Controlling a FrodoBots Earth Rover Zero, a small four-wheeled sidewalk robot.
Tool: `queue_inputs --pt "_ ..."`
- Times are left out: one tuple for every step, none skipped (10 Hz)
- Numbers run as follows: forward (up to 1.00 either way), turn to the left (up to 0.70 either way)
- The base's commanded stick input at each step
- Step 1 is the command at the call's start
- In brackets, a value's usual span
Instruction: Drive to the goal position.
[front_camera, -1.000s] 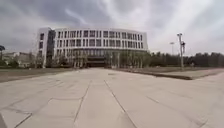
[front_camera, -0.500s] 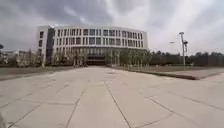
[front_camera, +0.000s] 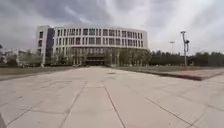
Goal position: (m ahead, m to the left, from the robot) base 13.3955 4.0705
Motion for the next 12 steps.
queue_inputs --pt "0.7 0.0" --pt "0.7 0.0" --pt "0.7 0.0" --pt "0.7 0.0" --pt "0.7 0.0" --pt "0.7 0.0" --pt "0.7 0.0" --pt "0.7 0.0" --pt "0.7 0.0" --pt "0.7 0.0" --pt "0.7 0.0" --pt "0.7 0.0"
